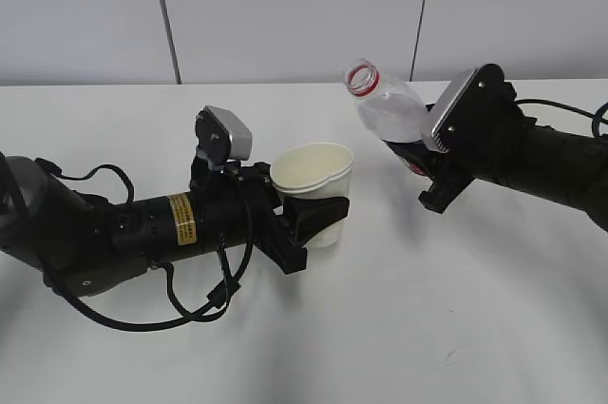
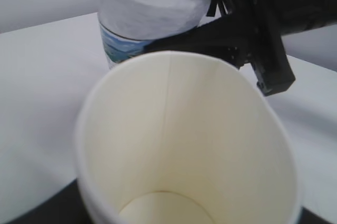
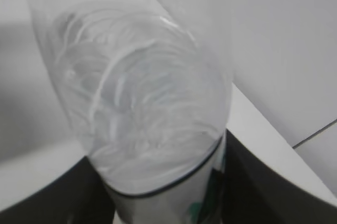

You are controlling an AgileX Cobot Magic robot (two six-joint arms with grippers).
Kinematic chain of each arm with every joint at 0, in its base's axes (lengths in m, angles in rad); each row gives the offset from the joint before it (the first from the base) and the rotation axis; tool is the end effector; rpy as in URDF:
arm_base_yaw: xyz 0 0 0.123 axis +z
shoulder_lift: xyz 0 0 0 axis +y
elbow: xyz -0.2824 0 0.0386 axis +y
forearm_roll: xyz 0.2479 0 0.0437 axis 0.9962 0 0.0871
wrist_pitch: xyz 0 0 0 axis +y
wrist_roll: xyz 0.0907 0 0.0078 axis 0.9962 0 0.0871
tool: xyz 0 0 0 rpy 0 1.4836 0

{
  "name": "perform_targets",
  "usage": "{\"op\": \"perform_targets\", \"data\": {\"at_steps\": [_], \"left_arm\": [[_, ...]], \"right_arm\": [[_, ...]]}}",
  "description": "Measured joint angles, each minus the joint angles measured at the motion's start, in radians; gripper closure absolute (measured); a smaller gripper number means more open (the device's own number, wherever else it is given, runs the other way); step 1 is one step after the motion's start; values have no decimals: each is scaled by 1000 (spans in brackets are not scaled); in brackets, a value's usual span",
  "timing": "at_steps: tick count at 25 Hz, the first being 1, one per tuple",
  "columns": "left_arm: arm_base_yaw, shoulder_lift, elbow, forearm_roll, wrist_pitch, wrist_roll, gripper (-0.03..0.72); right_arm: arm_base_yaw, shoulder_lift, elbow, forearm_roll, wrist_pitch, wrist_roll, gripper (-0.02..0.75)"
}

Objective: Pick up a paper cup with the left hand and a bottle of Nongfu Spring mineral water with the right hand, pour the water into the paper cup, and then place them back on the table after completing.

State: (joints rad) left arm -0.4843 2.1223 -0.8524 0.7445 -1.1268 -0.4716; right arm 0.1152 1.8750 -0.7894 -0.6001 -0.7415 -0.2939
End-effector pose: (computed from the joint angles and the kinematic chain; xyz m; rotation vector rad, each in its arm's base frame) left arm 0.2987 -0.2201 0.1061 0.8278 1.6260 -0.9905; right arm 0.3484 0.0752 0.1529 -1.0318 1.5894 -0.0635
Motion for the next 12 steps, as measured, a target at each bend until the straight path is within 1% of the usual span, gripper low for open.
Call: {"op": "perform_targets", "data": {"at_steps": [7, 12], "left_arm": [[-2, -1, 0, 0, 1, -1, 334], [-19, -1, 0, -1, 1, -2, 334]], "right_arm": [[0, 0, 0, 0, 0, -104, 363], [0, 0, 0, 7, -5, -181, 363]]}}
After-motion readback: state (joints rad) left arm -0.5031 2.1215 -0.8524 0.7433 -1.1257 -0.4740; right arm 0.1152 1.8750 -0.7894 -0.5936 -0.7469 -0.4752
